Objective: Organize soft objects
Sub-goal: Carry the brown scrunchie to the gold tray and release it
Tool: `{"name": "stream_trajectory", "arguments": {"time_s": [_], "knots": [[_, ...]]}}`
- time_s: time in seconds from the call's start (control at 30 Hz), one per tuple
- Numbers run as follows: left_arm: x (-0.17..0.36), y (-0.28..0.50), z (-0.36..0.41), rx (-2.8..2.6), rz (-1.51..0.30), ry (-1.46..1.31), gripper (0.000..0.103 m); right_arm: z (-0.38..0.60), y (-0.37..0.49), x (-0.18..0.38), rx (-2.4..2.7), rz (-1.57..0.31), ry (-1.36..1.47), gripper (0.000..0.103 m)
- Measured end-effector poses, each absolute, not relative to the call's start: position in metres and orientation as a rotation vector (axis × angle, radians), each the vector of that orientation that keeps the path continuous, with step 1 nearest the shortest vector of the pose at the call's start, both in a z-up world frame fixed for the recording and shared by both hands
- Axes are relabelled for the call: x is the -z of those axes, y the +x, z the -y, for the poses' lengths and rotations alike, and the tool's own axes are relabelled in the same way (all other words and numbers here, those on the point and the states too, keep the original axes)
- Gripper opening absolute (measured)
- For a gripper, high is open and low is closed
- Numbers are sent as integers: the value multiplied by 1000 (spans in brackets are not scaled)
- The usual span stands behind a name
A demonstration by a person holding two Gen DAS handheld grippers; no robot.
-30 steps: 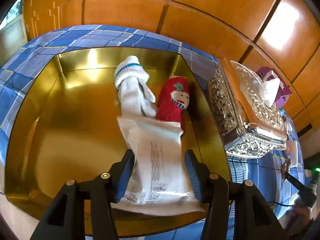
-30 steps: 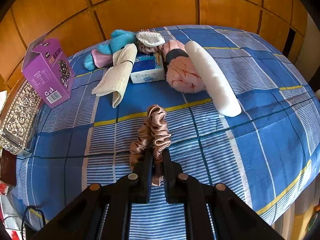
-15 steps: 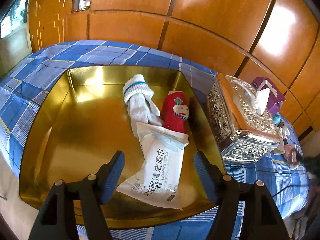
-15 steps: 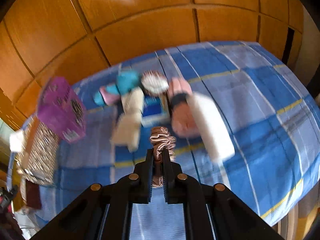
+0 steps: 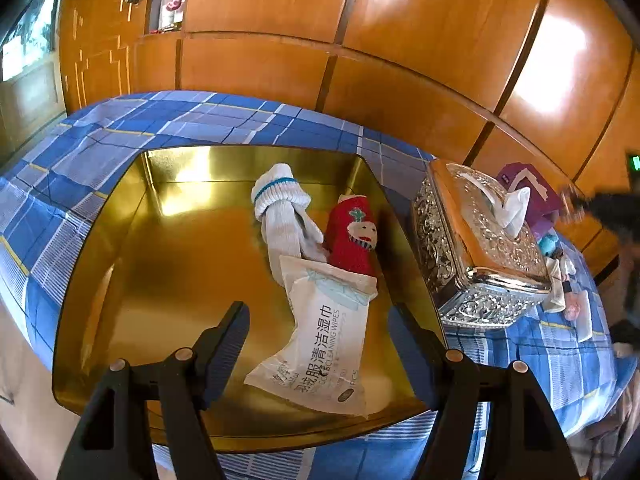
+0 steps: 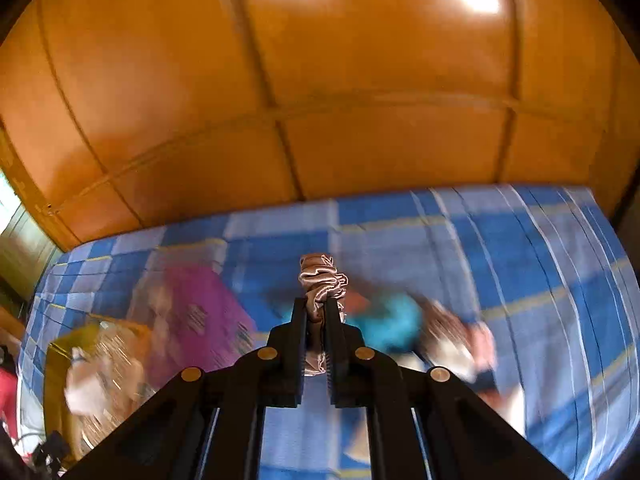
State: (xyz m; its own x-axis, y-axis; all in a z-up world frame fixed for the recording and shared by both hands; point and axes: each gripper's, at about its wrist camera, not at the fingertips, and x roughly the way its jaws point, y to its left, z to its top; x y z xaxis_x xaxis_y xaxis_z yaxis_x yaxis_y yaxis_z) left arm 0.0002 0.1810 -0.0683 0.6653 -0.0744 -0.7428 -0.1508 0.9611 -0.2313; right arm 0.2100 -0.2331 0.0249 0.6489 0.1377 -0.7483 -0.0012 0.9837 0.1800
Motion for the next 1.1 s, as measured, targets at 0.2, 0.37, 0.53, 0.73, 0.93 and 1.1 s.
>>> {"name": "stream_trajectory", "arguments": {"time_s": [0.2,0.37,0.53,0.73,0.93,1.1], "knots": [[70,-2,-185,-53,-849,-283,72,144,218,-54,-392,-804,54,6],[69,-2,-194,-78,-841,-291,72,65,168,-57,-722,-791,-70,6],[65,-4,-203,-115,-824,-287,72,4,106,-37,-900,-838,-171,6],[66,-6,-219,-179,-828,-304,73,-35,83,3,-913,-927,-174,6],[65,-7,-225,-195,-819,-311,74,-56,72,34,-873,-1006,-226,15],[65,-7,-224,-190,-819,-310,74,-57,66,42,-852,-1009,-223,38]]}}
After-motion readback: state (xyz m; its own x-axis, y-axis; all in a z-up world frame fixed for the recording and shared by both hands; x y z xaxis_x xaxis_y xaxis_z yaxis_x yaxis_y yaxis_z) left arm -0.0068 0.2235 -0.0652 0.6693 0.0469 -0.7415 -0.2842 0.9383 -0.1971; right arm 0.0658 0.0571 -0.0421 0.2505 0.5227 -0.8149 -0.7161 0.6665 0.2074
